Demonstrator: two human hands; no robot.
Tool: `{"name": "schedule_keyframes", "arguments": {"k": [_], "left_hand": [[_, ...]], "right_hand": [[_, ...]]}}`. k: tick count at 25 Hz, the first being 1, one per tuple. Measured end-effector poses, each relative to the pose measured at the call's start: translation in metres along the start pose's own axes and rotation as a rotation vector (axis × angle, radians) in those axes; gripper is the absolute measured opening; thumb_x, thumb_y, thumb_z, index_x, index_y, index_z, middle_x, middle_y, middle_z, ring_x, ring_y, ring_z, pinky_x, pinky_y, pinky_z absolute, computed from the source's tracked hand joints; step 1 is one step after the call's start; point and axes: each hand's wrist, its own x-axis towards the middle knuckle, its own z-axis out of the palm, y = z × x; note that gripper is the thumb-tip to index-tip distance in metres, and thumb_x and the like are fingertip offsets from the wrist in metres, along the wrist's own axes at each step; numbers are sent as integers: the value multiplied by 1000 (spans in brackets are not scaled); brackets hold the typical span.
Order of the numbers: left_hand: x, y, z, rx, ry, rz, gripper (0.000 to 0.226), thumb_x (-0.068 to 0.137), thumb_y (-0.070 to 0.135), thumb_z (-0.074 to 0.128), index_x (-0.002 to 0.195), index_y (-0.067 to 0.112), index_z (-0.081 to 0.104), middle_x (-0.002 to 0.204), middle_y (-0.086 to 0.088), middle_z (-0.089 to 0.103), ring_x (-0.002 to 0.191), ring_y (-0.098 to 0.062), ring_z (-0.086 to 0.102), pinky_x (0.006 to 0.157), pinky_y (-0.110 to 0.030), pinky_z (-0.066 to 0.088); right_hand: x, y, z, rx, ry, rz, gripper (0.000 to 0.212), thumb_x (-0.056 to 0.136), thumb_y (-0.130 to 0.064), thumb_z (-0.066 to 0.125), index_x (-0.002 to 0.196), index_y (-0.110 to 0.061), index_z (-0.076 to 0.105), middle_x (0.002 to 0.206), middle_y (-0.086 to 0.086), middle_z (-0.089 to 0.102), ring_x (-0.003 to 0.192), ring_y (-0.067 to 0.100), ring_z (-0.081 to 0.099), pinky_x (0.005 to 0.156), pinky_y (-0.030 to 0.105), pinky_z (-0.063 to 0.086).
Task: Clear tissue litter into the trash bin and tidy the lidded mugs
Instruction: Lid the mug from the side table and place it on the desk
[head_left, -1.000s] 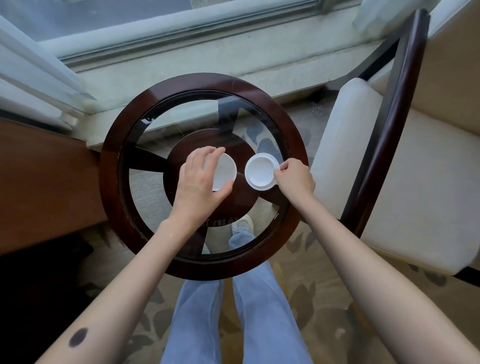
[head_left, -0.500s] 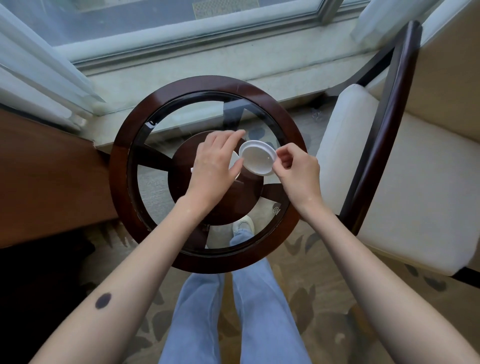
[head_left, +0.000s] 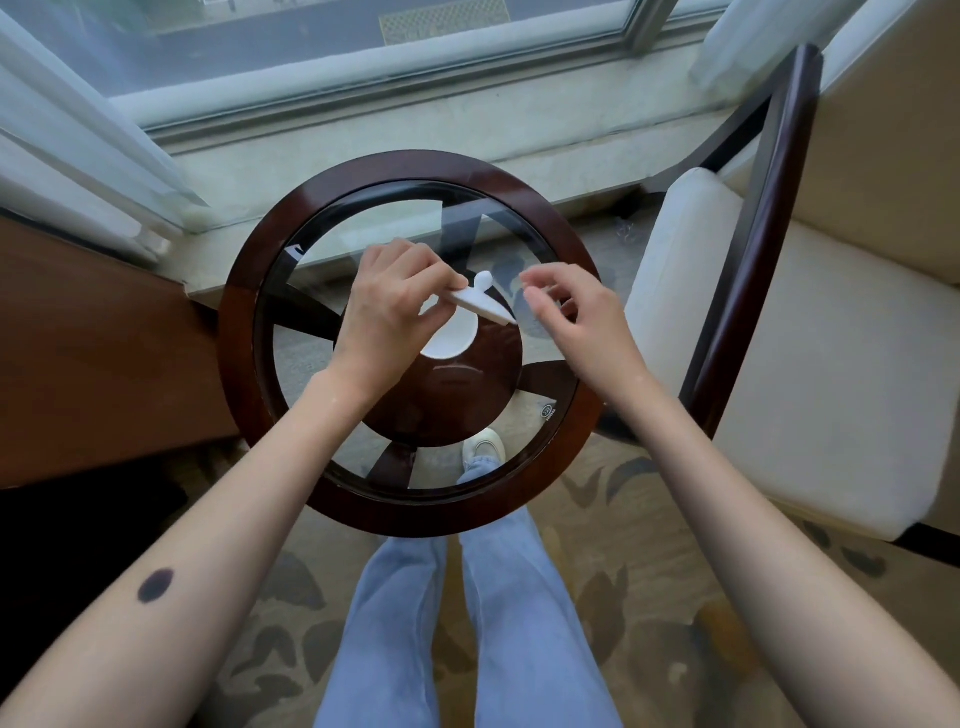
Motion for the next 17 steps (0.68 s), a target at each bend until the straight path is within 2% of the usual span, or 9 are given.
{"name": "schedule_keyframes", "arguments": {"k": [3,6,9,12,15,17], "left_hand": [[-9,-5,-9,37,0,74,8,81,11,61,79,6,67,71,-10,64,70,-29,57,68,-32,31],[-16,-9,-16,37,4,85,11,82,12,62,78,4,68,72,-10,66,71,-30,60,68,-36,37],[-20,-12,-20,19,38,70,8,81,10,64,77,4,68,73,-10,67,72,-31,61,67,-39,40],[-26,-19,-22,22,87,65,7,80,10,65,76,5,68,75,-8,69,73,-31,62,70,-39,39],[-35,-24,-16,42,123,67,8,80,13,69,77,6,69,76,-7,70,75,-29,61,69,-36,39],[-40,-25,-8,38,121,34,9,79,14,70,85,8,68,85,-7,69,84,-24,56,73,-34,38]], "right_hand": [[23,-13,6,52,-130,89,24,92,-34,49,109,-23,62,100,-14,61,89,0,54,79,18,41],[37,-29,16,42,-248,73,24,91,-36,51,102,-21,66,85,-18,63,80,-3,55,75,18,41],[43,-35,25,4,-332,71,26,90,-37,53,90,-18,70,86,-8,69,77,-1,56,78,24,45],[44,-41,29,12,-401,77,24,89,-37,54,75,-25,69,84,-1,71,71,0,56,75,24,45],[44,-42,33,20,-454,96,14,85,-32,61,80,-23,71,81,-5,71,80,4,63,81,26,47],[43,-40,34,-5,-429,97,12,82,-28,65,82,-18,72,79,-6,71,80,6,64,80,25,49]]}}
